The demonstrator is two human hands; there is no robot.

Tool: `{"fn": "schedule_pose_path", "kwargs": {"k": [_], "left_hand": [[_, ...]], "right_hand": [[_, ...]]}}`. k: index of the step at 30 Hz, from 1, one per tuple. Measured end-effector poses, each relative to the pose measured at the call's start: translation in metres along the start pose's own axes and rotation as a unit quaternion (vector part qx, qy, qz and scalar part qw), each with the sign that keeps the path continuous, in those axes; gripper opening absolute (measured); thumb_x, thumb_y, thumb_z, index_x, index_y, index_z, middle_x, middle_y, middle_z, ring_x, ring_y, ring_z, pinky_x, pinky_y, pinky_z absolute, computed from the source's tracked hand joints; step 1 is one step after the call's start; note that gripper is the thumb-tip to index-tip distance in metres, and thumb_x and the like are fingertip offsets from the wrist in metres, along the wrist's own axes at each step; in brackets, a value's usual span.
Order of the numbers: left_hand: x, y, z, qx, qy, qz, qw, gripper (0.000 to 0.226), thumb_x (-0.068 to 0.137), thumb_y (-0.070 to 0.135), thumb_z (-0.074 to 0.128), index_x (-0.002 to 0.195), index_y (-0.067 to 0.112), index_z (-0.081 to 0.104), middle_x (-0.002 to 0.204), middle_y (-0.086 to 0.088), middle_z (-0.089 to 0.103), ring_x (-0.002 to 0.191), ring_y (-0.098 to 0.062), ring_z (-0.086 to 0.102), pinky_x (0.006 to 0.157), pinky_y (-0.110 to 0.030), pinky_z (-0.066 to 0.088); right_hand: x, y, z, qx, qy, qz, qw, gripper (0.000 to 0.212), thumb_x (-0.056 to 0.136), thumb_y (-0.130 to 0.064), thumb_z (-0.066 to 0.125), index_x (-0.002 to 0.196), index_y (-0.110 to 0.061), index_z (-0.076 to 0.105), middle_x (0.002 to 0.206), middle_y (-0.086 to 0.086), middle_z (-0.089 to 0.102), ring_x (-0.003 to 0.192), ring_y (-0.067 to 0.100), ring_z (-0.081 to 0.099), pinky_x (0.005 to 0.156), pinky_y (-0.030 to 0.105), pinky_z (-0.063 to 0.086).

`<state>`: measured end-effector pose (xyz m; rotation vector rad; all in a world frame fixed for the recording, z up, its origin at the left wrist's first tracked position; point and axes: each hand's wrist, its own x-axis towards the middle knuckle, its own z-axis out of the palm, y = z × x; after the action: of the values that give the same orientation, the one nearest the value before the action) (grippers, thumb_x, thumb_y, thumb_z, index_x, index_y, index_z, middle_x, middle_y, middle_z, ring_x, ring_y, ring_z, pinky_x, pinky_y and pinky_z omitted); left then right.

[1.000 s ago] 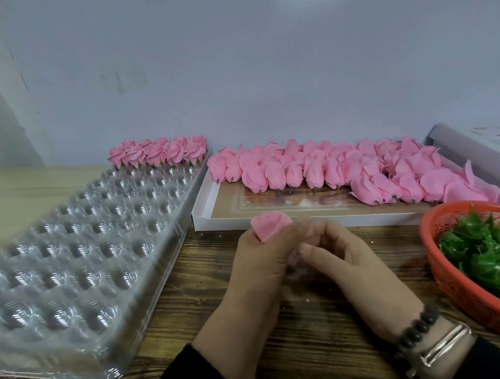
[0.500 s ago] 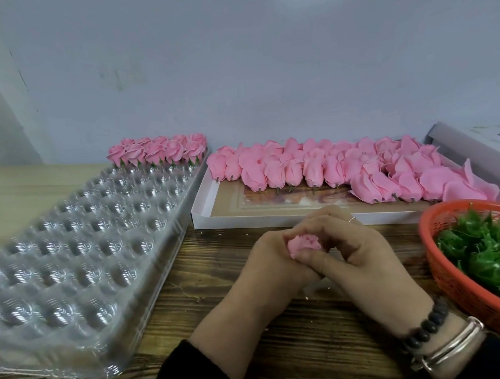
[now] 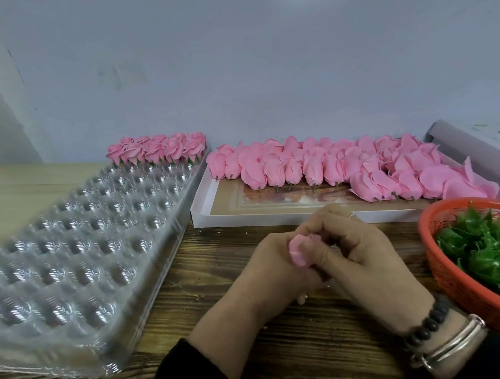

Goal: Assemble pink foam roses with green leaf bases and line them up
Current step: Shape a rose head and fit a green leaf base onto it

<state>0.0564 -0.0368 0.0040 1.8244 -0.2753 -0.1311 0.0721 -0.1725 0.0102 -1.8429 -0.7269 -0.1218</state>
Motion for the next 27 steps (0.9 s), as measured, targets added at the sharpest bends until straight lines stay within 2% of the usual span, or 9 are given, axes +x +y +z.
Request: {"fn": "schedule_pose_path", "kwargs": {"k": [3, 5, 8, 12, 15, 18, 20, 22, 27], "left_hand": [[0.002, -0.003, -0.004, -0.020, 0.002, 0.002, 1.000, 0.037, 0.080, -0.006, 0.061, 0.062, 0.027, 0.060, 0.046, 0.011, 0.058, 0.037, 0.001, 0.045, 0.039, -0.012, 0.034], [0.002, -0.004, -0.003, -0.030, 0.009, 0.006, 0.999, 0.039, 0.076, -0.007, 0.066, 0.057, 0.027, 0.063, 0.045, 0.009, 0.056, 0.037, 0.000, 0.044, 0.039, -0.013, 0.034], [0.001, -0.002, 0.002, -0.039, 0.000, 0.024, 0.999, 0.029, 0.071, -0.001, 0.069, 0.063, 0.026, 0.065, 0.047, 0.011, 0.056, 0.039, 0.002, 0.046, 0.040, -0.010, 0.035], [0.000, -0.003, 0.005, -0.031, -0.010, 0.033, 0.999, 0.026, 0.078, 0.000, 0.068, 0.072, 0.024, 0.061, 0.051, 0.017, 0.061, 0.046, 0.007, 0.054, 0.045, -0.004, 0.037], [0.001, -0.004, 0.006, -0.049, 0.019, 0.029, 0.998, 0.025, 0.079, 0.001, 0.066, 0.066, 0.021, 0.059, 0.043, 0.014, 0.056, 0.037, 0.006, 0.049, 0.040, -0.004, 0.034], [0.001, -0.005, 0.006, -0.139, 0.079, 0.026, 0.987, 0.014, 0.074, 0.017, 0.074, 0.062, 0.019, 0.067, 0.044, 0.008, 0.056, 0.038, 0.003, 0.048, 0.041, -0.009, 0.036], [0.002, -0.006, 0.006, -0.198, 0.117, 0.022, 0.973, 0.014, 0.065, 0.028, 0.079, 0.073, 0.018, 0.074, 0.059, 0.003, 0.064, 0.055, -0.008, 0.057, 0.053, -0.019, 0.044], [0.004, -0.008, 0.007, -0.268, 0.143, 0.029, 0.952, 0.017, 0.071, 0.023, 0.076, 0.083, 0.011, 0.074, 0.078, -0.009, 0.070, 0.074, -0.024, 0.063, 0.068, -0.034, 0.051], [0.007, -0.002, 0.016, -0.384, 0.177, 0.000, 0.906, 0.038, 0.073, 0.024, 0.071, 0.106, 0.005, 0.066, 0.087, -0.013, 0.065, 0.081, -0.024, 0.060, 0.075, -0.036, 0.052]], "right_hand": [[-0.002, -0.001, 0.000, 0.045, -0.033, 0.035, 0.998, 0.027, 0.071, -0.012, 0.076, 0.093, -0.025, 0.065, 0.095, -0.001, 0.061, 0.091, 0.015, 0.059, 0.081, 0.041, 0.052], [-0.002, -0.002, 0.000, 0.077, -0.022, 0.043, 0.996, 0.029, 0.072, -0.003, 0.073, 0.092, -0.022, 0.066, 0.094, 0.005, 0.063, 0.089, 0.020, 0.060, 0.082, 0.043, 0.052], [-0.002, 0.000, 0.003, 0.069, 0.004, 0.029, 0.997, 0.019, 0.073, -0.004, 0.073, 0.080, -0.021, 0.067, 0.082, 0.005, 0.065, 0.081, 0.022, 0.060, 0.075, 0.036, 0.050], [-0.001, 0.002, 0.006, 0.041, 0.045, 0.012, 0.998, 0.013, 0.079, -0.023, 0.068, 0.067, -0.026, 0.063, 0.073, 0.003, 0.064, 0.072, 0.017, 0.058, 0.068, 0.026, 0.047], [-0.002, 0.001, 0.005, 0.036, 0.056, 0.003, 0.998, 0.014, 0.081, -0.030, 0.051, 0.080, -0.026, 0.065, 0.081, -0.002, 0.067, 0.078, 0.011, 0.061, 0.073, 0.026, 0.048], [-0.003, 0.003, 0.005, 0.085, 0.075, 0.018, 0.993, 0.023, 0.082, -0.030, 0.051, 0.103, -0.029, 0.061, 0.092, -0.007, 0.065, 0.086, 0.003, 0.060, 0.077, 0.020, 0.049], [-0.002, 0.006, 0.006, 0.104, 0.091, 0.026, 0.990, 0.022, 0.081, -0.021, 0.063, 0.101, -0.027, 0.058, 0.087, -0.004, 0.063, 0.080, 0.000, 0.057, 0.075, 0.015, 0.046], [-0.001, 0.009, 0.009, 0.126, 0.090, 0.040, 0.987, 0.028, 0.074, -0.009, 0.070, 0.094, -0.022, 0.055, 0.080, -0.004, 0.061, 0.074, 0.002, 0.056, 0.072, 0.014, 0.046], [0.000, 0.012, 0.021, 0.129, 0.035, 0.063, 0.989, 0.041, 0.068, 0.010, 0.070, 0.094, -0.018, 0.052, 0.081, -0.003, 0.061, 0.072, 0.007, 0.058, 0.067, 0.017, 0.049]]}}
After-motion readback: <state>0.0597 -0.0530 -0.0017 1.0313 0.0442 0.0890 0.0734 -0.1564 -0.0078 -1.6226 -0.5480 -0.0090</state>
